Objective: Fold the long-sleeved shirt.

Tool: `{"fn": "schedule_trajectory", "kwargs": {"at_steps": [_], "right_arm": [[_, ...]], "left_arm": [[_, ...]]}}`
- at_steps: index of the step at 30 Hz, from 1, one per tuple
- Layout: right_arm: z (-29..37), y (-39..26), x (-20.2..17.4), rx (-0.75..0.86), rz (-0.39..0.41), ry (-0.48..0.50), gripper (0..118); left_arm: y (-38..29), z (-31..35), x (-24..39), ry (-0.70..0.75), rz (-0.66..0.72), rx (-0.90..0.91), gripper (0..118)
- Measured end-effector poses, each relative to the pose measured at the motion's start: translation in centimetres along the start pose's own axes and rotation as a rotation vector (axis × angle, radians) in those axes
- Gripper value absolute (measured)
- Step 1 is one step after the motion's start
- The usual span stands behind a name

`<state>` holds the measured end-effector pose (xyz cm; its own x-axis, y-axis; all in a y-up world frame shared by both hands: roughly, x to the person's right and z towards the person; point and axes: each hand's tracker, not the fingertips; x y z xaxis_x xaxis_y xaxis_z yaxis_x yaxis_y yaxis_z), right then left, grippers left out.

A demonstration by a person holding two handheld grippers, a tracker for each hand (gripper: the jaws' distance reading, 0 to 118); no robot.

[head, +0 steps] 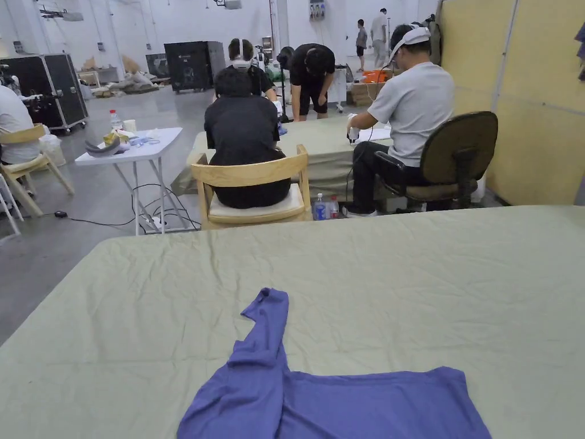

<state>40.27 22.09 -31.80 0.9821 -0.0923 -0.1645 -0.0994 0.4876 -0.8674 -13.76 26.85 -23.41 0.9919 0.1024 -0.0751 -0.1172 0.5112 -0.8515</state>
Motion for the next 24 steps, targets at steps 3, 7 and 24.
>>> {"fn": "schedule_trajectory", "kwargs": {"at_steps": [3,7,24], "right_arm": [[-0.2,0.1,0.0,0.016,-0.014,0.008,11],[-0.1,0.7,0.2,0.082,-0.036,-0.077,118],[2.4,5.1,-3.4,0.364,0.003,0.001,3]], "left_arm": [[0.0,-0.2,-0.5,-0.024,0.071,0.020,9],[0.1,-0.6,-1.0,0.095,0.133,0.038,115],[13.7,-6.3,2.9,0.003,0.042,0.067,5]]}}
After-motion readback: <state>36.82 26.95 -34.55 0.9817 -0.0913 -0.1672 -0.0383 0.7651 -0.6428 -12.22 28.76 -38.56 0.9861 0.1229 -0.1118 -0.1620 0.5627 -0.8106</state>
